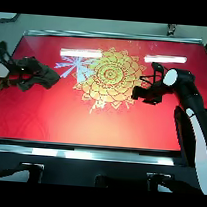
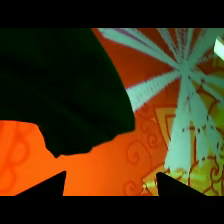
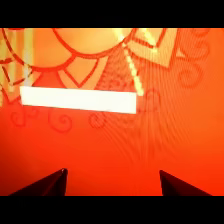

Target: Fold the shirts.

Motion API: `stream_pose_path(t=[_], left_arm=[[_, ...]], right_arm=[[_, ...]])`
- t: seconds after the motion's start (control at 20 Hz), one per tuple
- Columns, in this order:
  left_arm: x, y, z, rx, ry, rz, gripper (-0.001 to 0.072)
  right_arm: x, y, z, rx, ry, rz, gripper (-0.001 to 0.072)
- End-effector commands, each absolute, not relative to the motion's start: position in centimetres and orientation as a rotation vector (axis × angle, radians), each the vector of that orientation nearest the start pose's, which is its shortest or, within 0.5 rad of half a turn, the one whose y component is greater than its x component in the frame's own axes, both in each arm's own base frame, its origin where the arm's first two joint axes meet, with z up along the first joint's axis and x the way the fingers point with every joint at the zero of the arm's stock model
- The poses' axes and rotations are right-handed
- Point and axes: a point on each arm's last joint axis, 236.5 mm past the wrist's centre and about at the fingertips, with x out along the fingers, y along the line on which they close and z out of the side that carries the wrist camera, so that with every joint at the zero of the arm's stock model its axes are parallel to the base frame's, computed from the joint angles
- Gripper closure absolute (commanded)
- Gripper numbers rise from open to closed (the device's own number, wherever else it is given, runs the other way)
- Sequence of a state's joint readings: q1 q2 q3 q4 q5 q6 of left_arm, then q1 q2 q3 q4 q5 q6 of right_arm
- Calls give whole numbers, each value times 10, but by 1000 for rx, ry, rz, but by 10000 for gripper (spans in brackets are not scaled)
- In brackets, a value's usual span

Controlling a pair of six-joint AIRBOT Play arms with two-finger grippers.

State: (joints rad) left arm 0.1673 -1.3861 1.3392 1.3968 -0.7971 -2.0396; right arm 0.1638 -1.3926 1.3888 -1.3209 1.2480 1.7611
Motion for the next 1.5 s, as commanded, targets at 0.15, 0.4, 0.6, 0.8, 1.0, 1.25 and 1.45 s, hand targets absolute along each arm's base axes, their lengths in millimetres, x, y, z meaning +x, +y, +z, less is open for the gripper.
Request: stream_pose_path(t=[0.15, 0.4, 0.6, 0.8, 1.0, 1.25, 1.45], left_arm=[[506, 156, -1, -1270, 796, 550, -13], [546, 146, -49, -1412, 726, 547, -13], [583, 144, -53, -1456, 562, 510, -13], [577, 127, -72, -1435, 661, 482, 651], [581, 121, 20, -1143, 574, 288, 683], [515, 46, 269, -587, 262, -73, 683], [407, -69, 388, -455, 119, -362, 683]], right_arm=[[409, 126, 47, 281, 1272, 188, 29], [410, 135, 50, 335, 1269, 202, 40], [406, 146, 54, 382, 1284, 236, 40], [405, 151, 56, 396, 1282, 254, 39], [415, 126, 72, 262, 1223, 216, 40], [422, 62, 181, 53, 925, 60, 40], [383, 45, 262, 43, 726, 37, 41]])
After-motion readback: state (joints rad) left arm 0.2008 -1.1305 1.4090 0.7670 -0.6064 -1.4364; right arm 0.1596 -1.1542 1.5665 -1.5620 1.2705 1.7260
